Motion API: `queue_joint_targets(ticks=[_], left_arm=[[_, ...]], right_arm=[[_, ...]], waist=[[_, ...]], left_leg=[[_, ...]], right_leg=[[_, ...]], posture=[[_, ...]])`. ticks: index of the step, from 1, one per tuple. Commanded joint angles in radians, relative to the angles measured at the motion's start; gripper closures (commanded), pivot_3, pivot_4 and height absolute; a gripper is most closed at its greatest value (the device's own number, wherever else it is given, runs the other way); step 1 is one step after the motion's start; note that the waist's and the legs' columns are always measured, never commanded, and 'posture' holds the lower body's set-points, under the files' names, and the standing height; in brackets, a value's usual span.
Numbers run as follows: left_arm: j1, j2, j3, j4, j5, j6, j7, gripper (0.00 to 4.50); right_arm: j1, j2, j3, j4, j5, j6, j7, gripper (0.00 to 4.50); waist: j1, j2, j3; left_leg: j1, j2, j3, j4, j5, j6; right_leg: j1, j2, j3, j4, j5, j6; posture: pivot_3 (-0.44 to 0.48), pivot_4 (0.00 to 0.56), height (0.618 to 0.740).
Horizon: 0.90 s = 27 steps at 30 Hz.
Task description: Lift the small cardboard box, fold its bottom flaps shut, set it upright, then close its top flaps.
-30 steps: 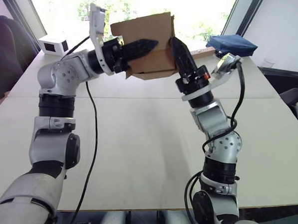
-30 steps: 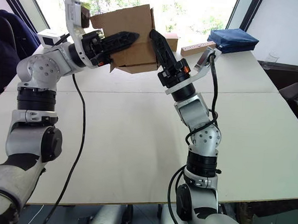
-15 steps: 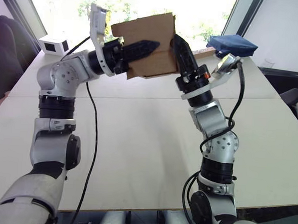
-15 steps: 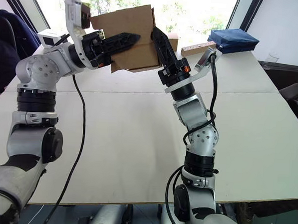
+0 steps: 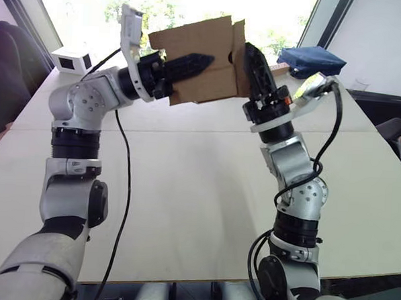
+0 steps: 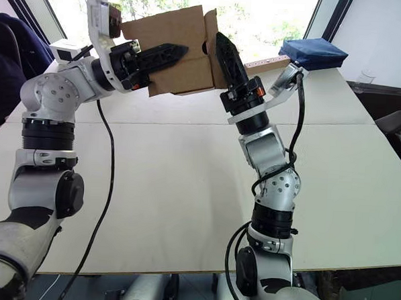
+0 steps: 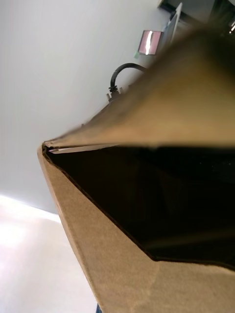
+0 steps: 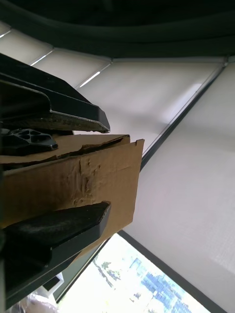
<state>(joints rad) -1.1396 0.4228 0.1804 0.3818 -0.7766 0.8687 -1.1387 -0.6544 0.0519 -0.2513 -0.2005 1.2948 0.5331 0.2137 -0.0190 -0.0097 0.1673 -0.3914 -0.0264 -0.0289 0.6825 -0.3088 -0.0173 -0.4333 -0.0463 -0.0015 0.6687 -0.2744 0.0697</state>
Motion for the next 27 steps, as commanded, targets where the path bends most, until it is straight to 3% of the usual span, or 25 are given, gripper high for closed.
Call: queue_joint_targets(ticks=[1,17,27], left_arm=[[-0.01,0.009,0.019,-0.027,-0.022,0.001,-0.004,4.5],[0.003,-0.012,0.01,-0.05,-0.026,0.012,-0.004,4.5],[0.0,0.012,0.029,-0.048,-0.042,0.038,0.001,4.5]], right_arm=[[0.003,0.003,0.002,-0.048,0.017,-0.013,-0.027,2.19],[-0.02,0.064,0.078,-0.031,-0.065,-0.065,-0.054,2.19],[0.0,0.013,0.052,-0.019,-0.088,-0.066,-0.026,2.19]], waist=[[0.0,0.0,0.0],[0.0,0.0,0.0],[0.0,0.0,0.0]], left_leg=[[0.0,0.0,0.0,0.0,0.0,0.0],[0.0,0.0,0.0,0.0,0.0,0.0],[0.0,0.0,0.0,0.0,0.0,0.0]], right_leg=[[0.0,0.0,0.0,0.0,0.0,0.0],[0.0,0.0,0.0,0.0,0.0,0.0],[0.0,0.0,0.0,0.0,0.0,0.0]], posture=[[0.0,0.15,0.74],[0.0,0.15,0.74],[0.0,0.15,0.74]])
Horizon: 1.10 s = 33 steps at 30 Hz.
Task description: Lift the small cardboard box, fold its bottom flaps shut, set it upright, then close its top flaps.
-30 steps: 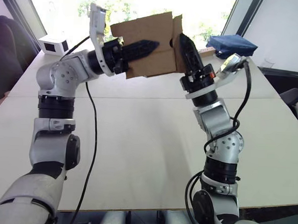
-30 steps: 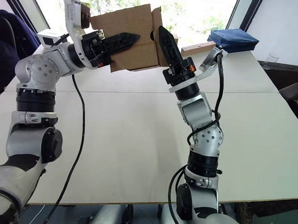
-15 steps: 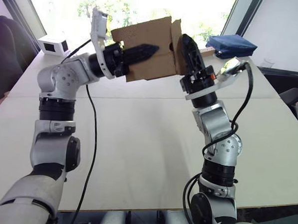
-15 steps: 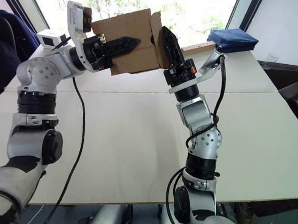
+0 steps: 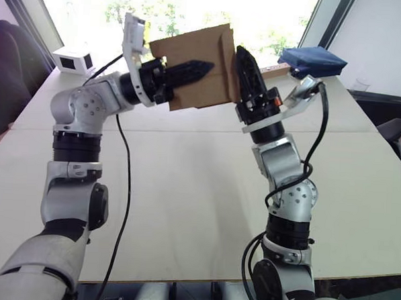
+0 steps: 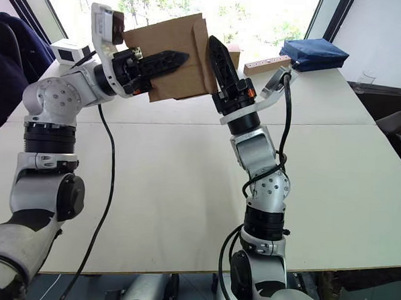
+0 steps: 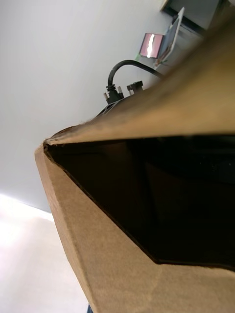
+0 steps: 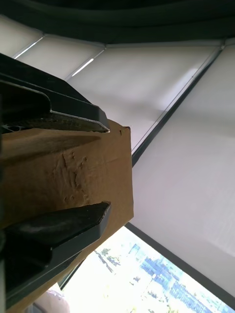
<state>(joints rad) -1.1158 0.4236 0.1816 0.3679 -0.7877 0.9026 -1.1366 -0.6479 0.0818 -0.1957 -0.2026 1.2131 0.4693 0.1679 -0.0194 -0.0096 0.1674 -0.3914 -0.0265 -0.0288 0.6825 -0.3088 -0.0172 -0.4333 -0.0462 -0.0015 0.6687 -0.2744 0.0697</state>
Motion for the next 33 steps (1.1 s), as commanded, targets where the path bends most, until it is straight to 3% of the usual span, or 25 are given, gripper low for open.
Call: queue_joint_targets(ticks=[1,13,33], left_arm=[[-0.023,0.012,0.028,-0.036,-0.033,0.006,-0.001,4.5],[-0.022,0.011,0.021,-0.048,-0.053,0.019,0.012,4.5],[-0.018,-0.056,0.028,-0.037,-0.046,-0.014,0.054,4.5]], right_arm=[[-0.006,-0.029,-0.005,-0.016,-0.012,-0.001,0.028,2.19],[-0.008,-0.056,0.007,-0.005,-0.056,-0.004,0.06,2.19],[-0.045,0.1,0.054,-0.018,-0.037,-0.035,0.012,2.19]], waist=[[0.0,0.0,0.0],[0.0,0.0,0.0],[0.0,0.0,0.0]], left_leg=[[0.0,0.0,0.0,0.0,0.0,0.0],[0.0,0.0,0.0,0.0,0.0,0.0],[0.0,0.0,0.0,0.0,0.0,0.0]], right_leg=[[0.0,0.0,0.0,0.0,0.0,0.0],[0.0,0.0,0.0,0.0,0.0,0.0],[0.0,0.0,0.0,0.0,0.0,0.0]], posture=[[0.0,0.15,0.74],[0.0,0.15,0.74],[0.0,0.15,0.74]])
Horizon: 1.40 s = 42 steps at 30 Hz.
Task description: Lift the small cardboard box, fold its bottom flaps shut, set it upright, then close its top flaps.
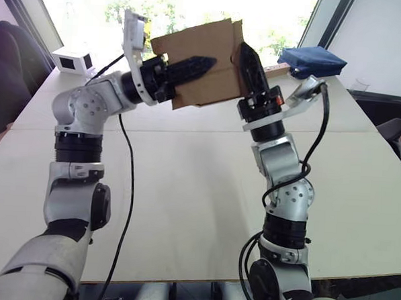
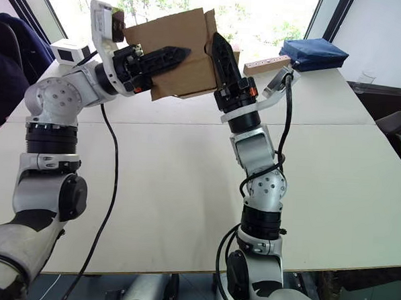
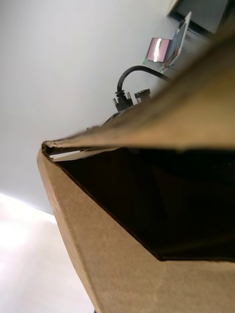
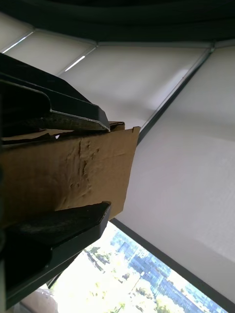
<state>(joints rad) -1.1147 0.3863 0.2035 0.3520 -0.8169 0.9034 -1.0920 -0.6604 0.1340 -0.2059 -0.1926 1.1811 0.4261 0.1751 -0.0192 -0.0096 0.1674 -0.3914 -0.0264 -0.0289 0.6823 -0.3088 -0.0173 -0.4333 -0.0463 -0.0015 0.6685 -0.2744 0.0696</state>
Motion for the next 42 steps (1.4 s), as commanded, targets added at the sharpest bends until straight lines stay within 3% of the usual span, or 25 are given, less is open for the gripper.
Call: queue_joint_targets(ticks=[1,10,14,24,42], left_arm=[[-0.019,-0.021,0.008,-0.02,-0.016,-0.016,0.012,4.5],[-0.014,-0.025,0.005,-0.006,-0.001,-0.031,0.024,4.5],[-0.017,-0.019,0.004,0.015,0.015,-0.044,0.027,4.5],[-0.019,0.016,-0.001,0.015,0.012,-0.033,-0.009,4.5],[-0.005,0.034,-0.006,-0.004,0.005,-0.023,-0.014,4.5]], right_arm=[[-0.028,0.05,0.08,-0.031,-0.017,0.01,0.006,2.19],[-0.048,0.039,0.154,-0.011,-0.223,-0.054,0.003,2.19],[-0.035,0.029,0.158,-0.059,-0.167,-0.007,0.037,2.19],[-0.018,-0.004,0.029,-0.069,-0.017,0.019,0.008,2.19],[0.038,-0.09,-0.017,-0.101,-0.014,0.016,-0.043,2.19]], waist=[[0.0,0.0,0.0],[0.0,0.0,0.0],[0.0,0.0,0.0],[0.001,0.0,0.0],[0.001,0.0,0.0]], left_leg=[[0.0,0.0,0.0,0.0,0.0,0.0],[0.0,0.0,0.0,0.0,0.0,0.0],[0.0,0.0,0.0,0.0,0.0,0.0],[0.0,0.0,0.0,0.0,0.0,0.0],[0.0,0.0,0.0,0.0,0.0,0.0]], right_leg=[[0.0,0.0,0.0,0.0,0.0,0.0],[0.0,0.0,0.0,0.0,0.0,0.0],[0.0,0.0,0.0,0.0,0.0,0.0],[0.0,0.0,0.0,0.0,0.0,0.0],[0.0,0.0,0.0,0.0,0.0,0.0]], posture=[[0.0,0.15,0.74],[0.0,0.15,0.74],[0.0,0.15,0.74],[0.0,0.15,0.74],[0.0,0.15,0.74]])
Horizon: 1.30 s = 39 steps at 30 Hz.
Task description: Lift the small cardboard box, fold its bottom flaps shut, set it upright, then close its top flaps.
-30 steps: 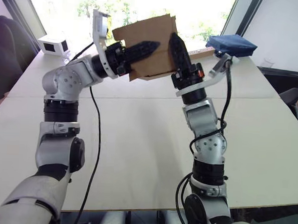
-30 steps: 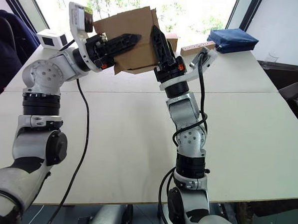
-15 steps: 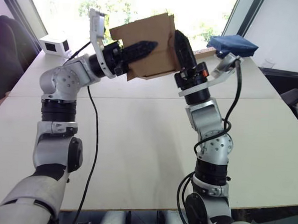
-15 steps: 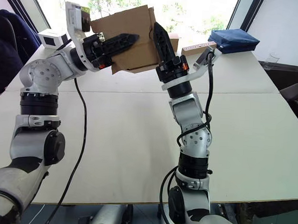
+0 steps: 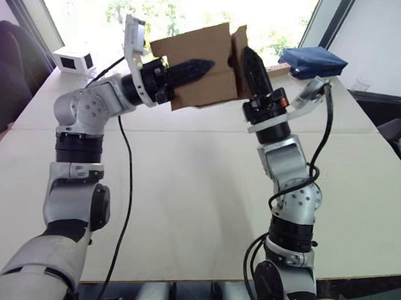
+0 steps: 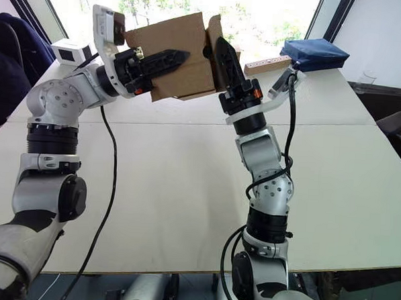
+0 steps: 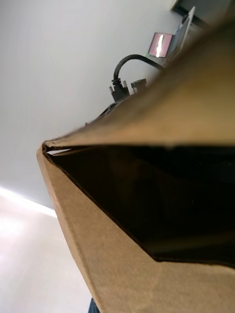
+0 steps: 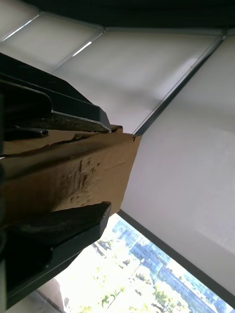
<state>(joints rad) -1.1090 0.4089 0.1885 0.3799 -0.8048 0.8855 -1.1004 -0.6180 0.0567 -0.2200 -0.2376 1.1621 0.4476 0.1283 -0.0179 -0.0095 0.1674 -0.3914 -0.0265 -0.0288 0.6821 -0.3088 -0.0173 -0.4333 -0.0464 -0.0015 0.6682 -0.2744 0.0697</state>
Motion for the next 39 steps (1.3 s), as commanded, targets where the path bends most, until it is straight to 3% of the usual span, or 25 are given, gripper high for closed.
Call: queue_joint_targets(ticks=[1,6,12,20,39], left_arm=[[-0.01,0.011,0.007,-0.031,-0.006,-0.006,-0.006,4.5],[-0.01,0.011,0.004,-0.03,-0.007,-0.006,-0.006,4.5],[-0.008,0.01,0.0,-0.028,-0.005,-0.009,-0.006,4.5],[-0.009,0.007,0.002,-0.032,-0.011,-0.006,-0.005,4.5],[0.001,0.018,0.006,-0.06,-0.025,0.031,-0.018,4.5]], right_arm=[[-0.007,-0.014,0.001,-0.057,0.005,-0.006,0.004,2.19],[-0.002,-0.012,0.011,-0.072,0.013,-0.006,-0.002,2.19],[0.005,0.021,-0.002,-0.106,0.163,0.011,-0.014,2.19],[0.062,-0.001,0.08,-0.112,0.07,0.027,-0.011,2.19],[0.054,-0.029,0.054,-0.071,0.013,-0.004,0.002,2.19]], waist=[[0.0,0.0,0.0],[-0.002,0.0,0.0],[-0.001,0.0,0.0],[-0.001,0.0,0.0],[0.0,0.0,0.0]], left_leg=[[0.0,0.0,0.0,0.0,0.0,0.0],[0.0,0.0,0.0,0.0,0.0,0.0],[0.0,0.0,0.0,0.0,0.0,0.0],[0.0,0.0,0.0,0.0,0.0,0.001],[0.0,0.0,0.0,0.0,0.0,0.001]], right_leg=[[0.0,0.0,0.0,0.0,0.0,0.0],[0.0,0.0,0.0,0.0,0.0,0.0],[0.0,0.0,0.0,0.0,0.0,0.0],[0.0,0.0,0.0,0.0,0.0,0.0],[0.0,0.0,0.0,0.0,0.0,0.0]], posture=[[0.0,0.15,0.74],[0.0,0.15,0.74],[0.0,0.15,0.74],[0.0,0.15,0.74],[0.0,0.15,0.74]])
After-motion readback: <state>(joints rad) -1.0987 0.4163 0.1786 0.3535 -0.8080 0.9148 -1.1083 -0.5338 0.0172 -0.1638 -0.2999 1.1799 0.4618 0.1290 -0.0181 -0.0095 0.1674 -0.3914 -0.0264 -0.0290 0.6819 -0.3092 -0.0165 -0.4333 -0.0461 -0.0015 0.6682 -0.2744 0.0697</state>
